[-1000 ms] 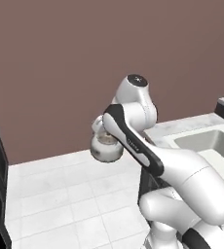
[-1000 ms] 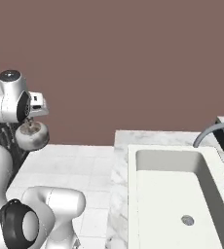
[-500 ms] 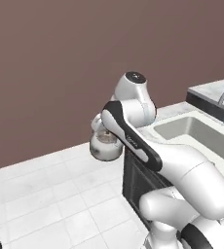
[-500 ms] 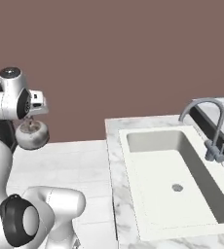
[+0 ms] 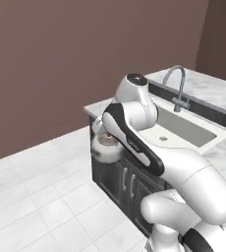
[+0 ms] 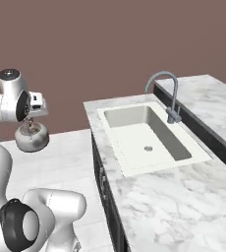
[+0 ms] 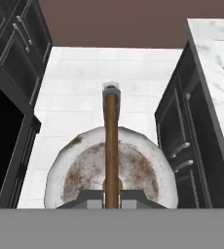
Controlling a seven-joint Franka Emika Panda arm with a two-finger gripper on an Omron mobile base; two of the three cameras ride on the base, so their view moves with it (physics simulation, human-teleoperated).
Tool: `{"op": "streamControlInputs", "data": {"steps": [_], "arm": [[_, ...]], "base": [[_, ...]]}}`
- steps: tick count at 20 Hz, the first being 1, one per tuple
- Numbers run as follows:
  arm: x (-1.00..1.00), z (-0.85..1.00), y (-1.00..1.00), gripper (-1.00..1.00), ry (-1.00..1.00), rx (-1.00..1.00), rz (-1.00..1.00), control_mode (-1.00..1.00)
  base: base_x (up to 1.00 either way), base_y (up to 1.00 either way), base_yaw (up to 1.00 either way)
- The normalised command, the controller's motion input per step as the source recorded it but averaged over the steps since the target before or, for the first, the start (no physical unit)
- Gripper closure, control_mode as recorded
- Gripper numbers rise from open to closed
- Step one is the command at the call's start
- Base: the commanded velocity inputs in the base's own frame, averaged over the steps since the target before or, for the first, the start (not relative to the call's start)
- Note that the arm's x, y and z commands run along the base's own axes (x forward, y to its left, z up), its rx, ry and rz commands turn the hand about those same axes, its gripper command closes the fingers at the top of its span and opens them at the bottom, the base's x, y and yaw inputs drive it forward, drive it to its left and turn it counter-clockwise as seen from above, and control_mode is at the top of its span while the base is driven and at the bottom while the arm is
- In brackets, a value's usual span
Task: The kettle is done boiling. Turn off the stove, then wait for 300 timesteps before moving the kettle to the dining table.
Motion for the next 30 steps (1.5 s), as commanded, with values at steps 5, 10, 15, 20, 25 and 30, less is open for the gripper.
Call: {"op": "streamControlInputs", "data": {"steps": [5, 10, 15, 20, 25, 30], "arm": [[0.00, 0.00, 0.00, 1.00, 0.00, 0.00, 0.00, 1.00], [0.00, 0.00, 0.00, 1.00, 0.00, 0.00, 0.00, 1.00], [0.00, 0.00, 0.00, 1.00, 0.00, 0.00, 0.00, 1.00], [0.00, 0.00, 0.00, 1.00, 0.00, 0.00, 0.00, 1.00], [0.00, 0.00, 0.00, 1.00, 0.00, 0.00, 0.00, 1.00], [0.00, 0.00, 0.00, 1.00, 0.00, 0.00, 0.00, 1.00]], "base": [[-0.81, 0.00, -0.34], [-0.24, 0.00, -0.39], [0.00, -0.06, -0.44], [0.00, -0.05, -0.44], [0.00, 0.00, -0.44], [-0.02, -0.15, -0.39]]}}
